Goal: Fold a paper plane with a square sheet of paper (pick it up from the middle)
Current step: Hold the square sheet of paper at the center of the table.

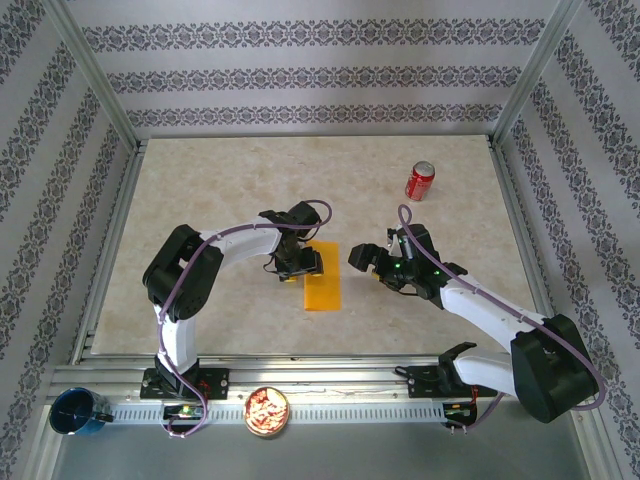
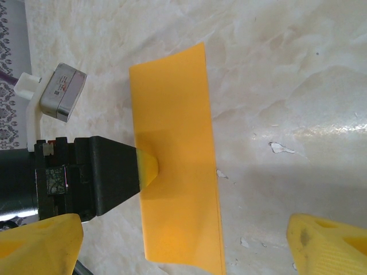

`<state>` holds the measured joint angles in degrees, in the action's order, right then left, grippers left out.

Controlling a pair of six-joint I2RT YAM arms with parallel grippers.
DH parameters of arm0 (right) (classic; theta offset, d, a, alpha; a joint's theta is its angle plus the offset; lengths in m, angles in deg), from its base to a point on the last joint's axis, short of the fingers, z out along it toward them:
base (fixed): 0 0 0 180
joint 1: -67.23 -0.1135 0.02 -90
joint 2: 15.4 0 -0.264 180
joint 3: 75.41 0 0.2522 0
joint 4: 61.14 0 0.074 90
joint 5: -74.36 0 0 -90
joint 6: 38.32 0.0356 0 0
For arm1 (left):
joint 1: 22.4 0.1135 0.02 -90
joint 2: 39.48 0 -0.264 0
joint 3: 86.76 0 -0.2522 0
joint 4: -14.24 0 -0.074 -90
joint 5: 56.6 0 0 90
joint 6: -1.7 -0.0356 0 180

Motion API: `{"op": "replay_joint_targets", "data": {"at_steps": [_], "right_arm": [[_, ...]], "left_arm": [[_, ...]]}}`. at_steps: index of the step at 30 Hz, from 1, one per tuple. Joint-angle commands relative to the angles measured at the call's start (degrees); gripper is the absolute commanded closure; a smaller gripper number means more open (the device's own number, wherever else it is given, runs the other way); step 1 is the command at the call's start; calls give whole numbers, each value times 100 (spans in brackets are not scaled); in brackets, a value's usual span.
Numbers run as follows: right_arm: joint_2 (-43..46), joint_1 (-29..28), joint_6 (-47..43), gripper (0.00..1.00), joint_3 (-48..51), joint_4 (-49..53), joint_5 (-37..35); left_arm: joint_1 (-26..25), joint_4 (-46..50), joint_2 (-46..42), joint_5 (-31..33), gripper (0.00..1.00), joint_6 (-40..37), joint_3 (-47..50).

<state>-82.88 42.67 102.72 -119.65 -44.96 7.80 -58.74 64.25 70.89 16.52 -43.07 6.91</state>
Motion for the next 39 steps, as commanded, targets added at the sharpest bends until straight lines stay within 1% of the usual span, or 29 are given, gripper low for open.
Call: {"op": "replay_joint_targets", "data": {"at_steps": [1,13,34,37,38,39], "right_arm": [[-54,-67,-59,8,-187,95,-41],[-71,-67,-41,8,-179,110,-41],[-90,-67,-35,8,-186,116,-53],[-114,-66,-53,16,-178,67,11],[-131,-67,-60,22,-178,45,39],[-165,-67,-76,31,-178,-2,90]], "left_arm": [[-49,-444,436,169,39,-54,51],[-51,-430,512,193,37,116,31],[-49,-488,583,185,37,145,88],[-51,-483,584,190,37,136,94],[-49,-488,591,179,37,138,95],[-54,-499,599,160,37,143,90]]}}
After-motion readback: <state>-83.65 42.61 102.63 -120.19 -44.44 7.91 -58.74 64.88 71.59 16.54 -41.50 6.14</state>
